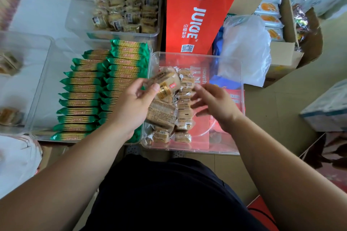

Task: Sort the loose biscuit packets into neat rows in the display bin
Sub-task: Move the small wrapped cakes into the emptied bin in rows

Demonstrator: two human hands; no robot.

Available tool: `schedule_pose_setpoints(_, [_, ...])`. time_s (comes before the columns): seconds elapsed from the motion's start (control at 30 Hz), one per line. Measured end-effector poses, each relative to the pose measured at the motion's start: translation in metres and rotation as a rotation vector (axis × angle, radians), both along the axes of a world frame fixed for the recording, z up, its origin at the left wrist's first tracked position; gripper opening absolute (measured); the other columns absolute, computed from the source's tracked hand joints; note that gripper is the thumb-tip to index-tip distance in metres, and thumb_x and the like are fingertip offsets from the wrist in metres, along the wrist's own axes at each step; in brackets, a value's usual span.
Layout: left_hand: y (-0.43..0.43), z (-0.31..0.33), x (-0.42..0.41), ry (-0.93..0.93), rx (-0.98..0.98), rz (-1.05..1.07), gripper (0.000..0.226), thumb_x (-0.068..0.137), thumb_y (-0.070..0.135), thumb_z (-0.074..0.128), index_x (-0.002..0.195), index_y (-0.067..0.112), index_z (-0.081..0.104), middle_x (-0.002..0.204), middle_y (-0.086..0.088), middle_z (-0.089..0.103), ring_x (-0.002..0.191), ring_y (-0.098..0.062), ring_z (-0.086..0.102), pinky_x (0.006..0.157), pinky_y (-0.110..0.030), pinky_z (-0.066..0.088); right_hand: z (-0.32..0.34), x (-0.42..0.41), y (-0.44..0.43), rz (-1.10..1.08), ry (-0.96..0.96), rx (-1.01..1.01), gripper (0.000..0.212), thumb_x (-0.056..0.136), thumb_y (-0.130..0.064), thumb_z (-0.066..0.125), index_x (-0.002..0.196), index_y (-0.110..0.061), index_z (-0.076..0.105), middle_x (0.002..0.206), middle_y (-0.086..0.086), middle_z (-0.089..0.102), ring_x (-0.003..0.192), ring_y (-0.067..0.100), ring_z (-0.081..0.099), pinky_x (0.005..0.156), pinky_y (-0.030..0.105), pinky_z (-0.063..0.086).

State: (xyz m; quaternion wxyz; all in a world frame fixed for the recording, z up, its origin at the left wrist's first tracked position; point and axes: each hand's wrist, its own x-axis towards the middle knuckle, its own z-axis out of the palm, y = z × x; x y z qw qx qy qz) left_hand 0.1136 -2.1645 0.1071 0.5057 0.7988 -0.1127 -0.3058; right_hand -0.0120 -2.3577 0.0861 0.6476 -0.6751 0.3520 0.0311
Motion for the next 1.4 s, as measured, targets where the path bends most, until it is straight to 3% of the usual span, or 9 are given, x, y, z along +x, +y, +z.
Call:
schedule_pose_setpoints(0.1, [-0.017, 0.004, -0.004, 0.086, 0.015, -0.126, 0.006, 0.096, 0.045, 0.063, 0.1, 0.042, 0.065, 0.094, 0.009, 0.075, 0.088, -0.018, 0.073, 0.081, -0.044, 0.061, 0.019, 0.014, -0.004, 0.034, -0.106, 0.256, 0.047, 0.095, -0.035, 0.067, 0.135, -0.015, 0.054, 0.111, 0.011, 0.07, 0.098, 0.031, 0.072, 0.076, 0.047, 0.062])
schedule_pose_setpoints(0.23, [-0.036, 0.004, -0.006, 0.162, -0.022, -0.147, 0.019, 0.086, 0.041, 0.078, 0.094, 0.055, 0.067, 0.091, 0.013, 0.077, 0.089, -0.012, 0.075, 0.083, -0.041, 0.062, 0.017, 0.023, 0.002, 0.002, -0.167, 0.185, 0.021, 0.097, -0.022, 0.066, 0.108, -0.003, 0.063, 0.093, 0.017, 0.067, 0.082, 0.026, 0.071, 0.075, 0.047, 0.061])
schedule_pose_setpoints(0.43, [-0.03, -0.002, -0.006, 0.164, 0.161, -0.282, 0.07, 0.052, 0.033, 0.096, 0.115, 0.036, 0.065, 0.101, 0.005, 0.074, 0.088, -0.013, 0.074, 0.074, -0.031, 0.06, -0.001, 0.0, -0.019, -0.165, -0.032, 0.013, 0.034, 0.087, -0.02, 0.079, 0.114, -0.009, 0.06, 0.094, 0.017, 0.073, 0.067, 0.027, 0.071, 0.059, 0.035, 0.057])
schedule_pose_setpoints(0.57, [-0.018, -0.002, 0.001, -0.197, 0.262, -0.111, 0.049, 0.07, 0.039, 0.091, 0.112, 0.03, 0.068, 0.094, 0.014, 0.072, 0.086, -0.009, 0.067, 0.078, -0.036, 0.056, -0.005, -0.027, -0.034, 0.157, 0.202, -0.212, 0.03, 0.079, -0.014, 0.083, 0.101, -0.023, 0.064, 0.087, 0.007, 0.074, 0.063, 0.02, 0.073, 0.066, 0.039, 0.062])
schedule_pose_setpoints(0.77, [-0.003, -0.003, 0.014, -0.329, 0.185, 0.027, 0.039, 0.073, 0.037, 0.09, 0.103, 0.031, 0.065, 0.092, 0.016, 0.068, 0.082, -0.008, 0.065, 0.073, -0.031, 0.055, -0.014, -0.019, 0.002, 0.77, 0.341, -0.401, 0.049, 0.084, -0.028, 0.079, 0.13, -0.023, 0.063, 0.116, -0.006, 0.062, 0.102, 0.016, 0.059, 0.087, 0.027, 0.044])
schedule_pose_setpoints(0.97, [0.003, -0.01, 0.013, -0.335, 0.16, 0.026, 0.038, 0.073, 0.038, 0.089, 0.102, 0.034, 0.065, 0.092, 0.018, 0.068, 0.08, -0.011, 0.065, 0.075, -0.038, 0.058, -0.027, -0.013, 0.02, 0.853, 0.294, -0.66, 0.037, 0.086, -0.028, 0.076, 0.12, -0.024, 0.064, 0.104, -0.001, 0.07, 0.09, 0.02, 0.065, 0.08, 0.034, 0.055])
schedule_pose_setpoints(1.13, [0.007, -0.011, 0.008, -0.339, 0.122, 0.007, 0.038, 0.074, 0.036, 0.089, 0.103, 0.03, 0.067, 0.092, 0.02, 0.066, 0.079, -0.007, 0.064, 0.072, -0.035, 0.058, -0.035, -0.026, 0.025, 0.802, 0.123, -0.865, 0.024, 0.088, -0.029, 0.071, 0.107, -0.017, 0.061, 0.094, 0.0, 0.067, 0.074, 0.019, 0.059, 0.067, 0.029, 0.05])
schedule_pose_setpoints(1.23, [0.009, -0.012, 0.008, -0.341, 0.117, -0.011, 0.037, 0.074, 0.037, 0.088, 0.103, 0.03, 0.067, 0.093, 0.02, 0.065, 0.078, -0.003, 0.062, 0.07, -0.03, 0.055, -0.04, -0.036, 0.027, 0.782, 0.112, -0.866, 0.028, 0.085, -0.029, 0.074, 0.104, -0.017, 0.058, 0.089, 0.0, 0.062, 0.07, 0.022, 0.059, 0.063, 0.035, 0.054])
schedule_pose_setpoints(1.4, [0.011, -0.013, 0.005, -0.352, 0.114, -0.034, 0.036, 0.074, 0.037, 0.089, 0.102, 0.029, 0.067, 0.091, 0.02, 0.065, 0.075, -0.001, 0.061, 0.067, -0.025, 0.052, -0.037, -0.038, 0.024, 0.704, 0.249, -0.715, 0.035, 0.079, -0.027, 0.076, 0.1, -0.023, 0.048, 0.087, -0.005, 0.058, 0.07, 0.014, 0.055, 0.057, 0.023, 0.045])
